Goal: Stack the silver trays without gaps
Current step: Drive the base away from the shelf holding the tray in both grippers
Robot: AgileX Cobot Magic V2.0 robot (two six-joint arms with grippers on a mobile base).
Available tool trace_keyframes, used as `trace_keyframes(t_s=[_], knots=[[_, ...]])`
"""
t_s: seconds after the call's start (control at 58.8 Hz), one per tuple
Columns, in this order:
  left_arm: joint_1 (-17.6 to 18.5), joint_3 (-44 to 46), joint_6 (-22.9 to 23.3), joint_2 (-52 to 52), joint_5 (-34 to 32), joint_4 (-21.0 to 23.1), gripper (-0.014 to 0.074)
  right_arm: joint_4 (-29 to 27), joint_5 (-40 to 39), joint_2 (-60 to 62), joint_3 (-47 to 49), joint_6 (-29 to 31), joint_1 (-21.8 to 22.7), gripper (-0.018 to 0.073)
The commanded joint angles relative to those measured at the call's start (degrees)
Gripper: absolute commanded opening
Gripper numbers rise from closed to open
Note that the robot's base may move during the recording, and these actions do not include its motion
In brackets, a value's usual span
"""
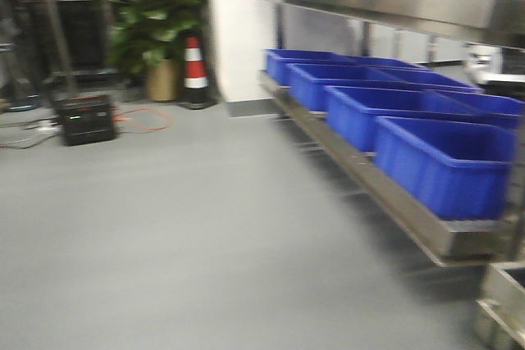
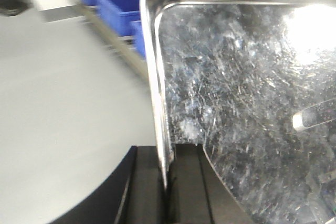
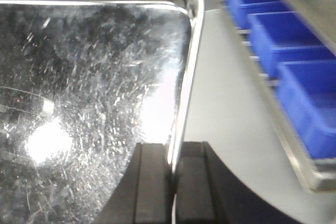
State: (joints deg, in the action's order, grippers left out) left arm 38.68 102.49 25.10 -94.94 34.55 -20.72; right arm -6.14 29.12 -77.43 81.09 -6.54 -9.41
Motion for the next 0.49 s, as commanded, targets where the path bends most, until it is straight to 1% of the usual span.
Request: trace_keyframes(t_s=[0.0, 0.476], knots=[[0.3, 0.6, -0.4, 0.7, -3.2, 0.6, -0.0008, -0.5, -2.2, 0.5, 0.6, 1.0, -0.4, -0.0069], [0.3, 0.6, -0.4, 0.7, -3.2, 0.6, -0.0008, -0.5, -2.2, 0.5, 0.6, 1.0, -0.4, -0.0069]])
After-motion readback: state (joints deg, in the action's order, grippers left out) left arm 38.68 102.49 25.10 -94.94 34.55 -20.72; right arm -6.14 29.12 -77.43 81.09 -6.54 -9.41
